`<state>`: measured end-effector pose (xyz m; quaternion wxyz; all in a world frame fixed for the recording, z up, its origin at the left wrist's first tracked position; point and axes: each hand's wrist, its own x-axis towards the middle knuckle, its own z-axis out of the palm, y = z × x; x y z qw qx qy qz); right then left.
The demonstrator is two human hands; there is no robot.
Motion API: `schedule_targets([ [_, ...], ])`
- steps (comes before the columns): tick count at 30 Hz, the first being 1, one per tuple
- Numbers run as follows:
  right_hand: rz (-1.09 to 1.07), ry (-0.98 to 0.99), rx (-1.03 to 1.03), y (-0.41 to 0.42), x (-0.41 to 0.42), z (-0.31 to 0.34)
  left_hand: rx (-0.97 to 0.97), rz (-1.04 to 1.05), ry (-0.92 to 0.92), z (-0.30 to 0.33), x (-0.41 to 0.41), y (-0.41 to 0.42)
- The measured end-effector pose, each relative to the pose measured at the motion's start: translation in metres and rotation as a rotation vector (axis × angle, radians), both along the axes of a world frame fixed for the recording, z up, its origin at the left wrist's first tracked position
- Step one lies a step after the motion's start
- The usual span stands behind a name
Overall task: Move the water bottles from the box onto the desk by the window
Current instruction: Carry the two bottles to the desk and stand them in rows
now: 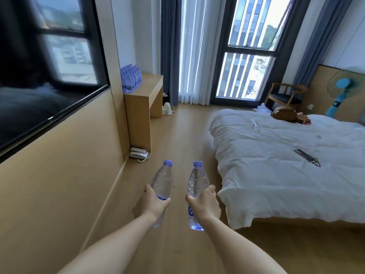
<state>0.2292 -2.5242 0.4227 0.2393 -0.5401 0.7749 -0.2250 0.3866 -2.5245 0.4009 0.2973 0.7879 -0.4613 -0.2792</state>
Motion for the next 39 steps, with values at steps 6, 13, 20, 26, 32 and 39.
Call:
schedule_targets([
  [6,0.0,0.014,0.048,-0.159,-0.017,-0.03,0.088,-0.049,-0.168,-0.015,-0.014,-0.151],
  [13,0.034,0.058,-0.012,-0.367,-0.039,-0.006,0.036,0.022,-0.12,0.006,-0.02,-0.344],
  [20,0.115,0.052,0.027,-0.523,-0.015,-0.004,0.1,0.078,-0.148,0.001,-0.001,-0.502],
  [26,0.14,0.066,0.062,-0.679,0.019,-0.025,0.139,0.057,-0.182,-0.015,0.029,-0.66],
  [32,0.08,-0.031,0.055,-0.83,0.047,-0.007,0.163,0.044,-0.208,0.009,0.066,-0.816],
  [39,0.075,-0.004,0.117,-0.973,0.048,-0.018,0.182,-0.03,-0.239,0.003,0.059,-0.963],
])
